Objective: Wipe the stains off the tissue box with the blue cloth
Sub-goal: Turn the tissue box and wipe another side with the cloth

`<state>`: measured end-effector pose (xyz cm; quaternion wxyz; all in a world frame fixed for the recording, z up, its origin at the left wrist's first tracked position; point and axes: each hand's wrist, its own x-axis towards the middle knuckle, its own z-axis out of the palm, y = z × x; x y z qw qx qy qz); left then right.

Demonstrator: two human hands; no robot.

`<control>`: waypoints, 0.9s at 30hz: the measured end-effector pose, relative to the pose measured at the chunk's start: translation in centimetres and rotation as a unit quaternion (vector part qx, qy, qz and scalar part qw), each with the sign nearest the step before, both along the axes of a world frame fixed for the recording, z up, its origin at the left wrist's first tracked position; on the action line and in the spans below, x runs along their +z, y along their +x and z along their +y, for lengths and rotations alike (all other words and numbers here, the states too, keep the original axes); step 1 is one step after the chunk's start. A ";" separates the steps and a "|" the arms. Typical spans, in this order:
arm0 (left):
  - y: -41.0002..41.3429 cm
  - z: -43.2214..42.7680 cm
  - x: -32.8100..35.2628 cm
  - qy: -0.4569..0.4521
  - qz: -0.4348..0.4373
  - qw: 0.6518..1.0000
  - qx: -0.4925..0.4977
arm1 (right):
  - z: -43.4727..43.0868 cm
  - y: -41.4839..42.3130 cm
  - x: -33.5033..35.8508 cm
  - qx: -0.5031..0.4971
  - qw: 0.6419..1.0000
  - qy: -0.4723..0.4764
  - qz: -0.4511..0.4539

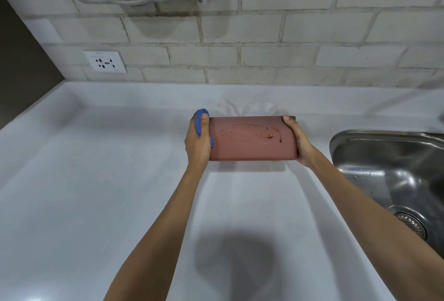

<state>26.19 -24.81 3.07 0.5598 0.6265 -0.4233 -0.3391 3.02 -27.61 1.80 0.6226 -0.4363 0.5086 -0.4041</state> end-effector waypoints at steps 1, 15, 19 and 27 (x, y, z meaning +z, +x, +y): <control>-0.1 0.2 -0.3 -0.023 -0.028 0.999 -0.005 | -0.1 0.0 -0.1 -0.001 1.000 -0.001 0.000; 0.9 4.7 -3.9 -0.112 -0.311 0.941 -0.078 | -1.0 -1.0 -1.2 0.002 0.999 0.024 -0.025; 1.1 1.9 -1.7 -0.114 -0.343 0.930 -0.058 | -0.7 -0.9 -1.1 0.003 1.000 0.026 -0.011; 0.0 2.4 -1.9 -0.152 -0.470 0.868 -0.054 | -0.1 -0.8 -0.8 0.001 1.000 0.021 0.000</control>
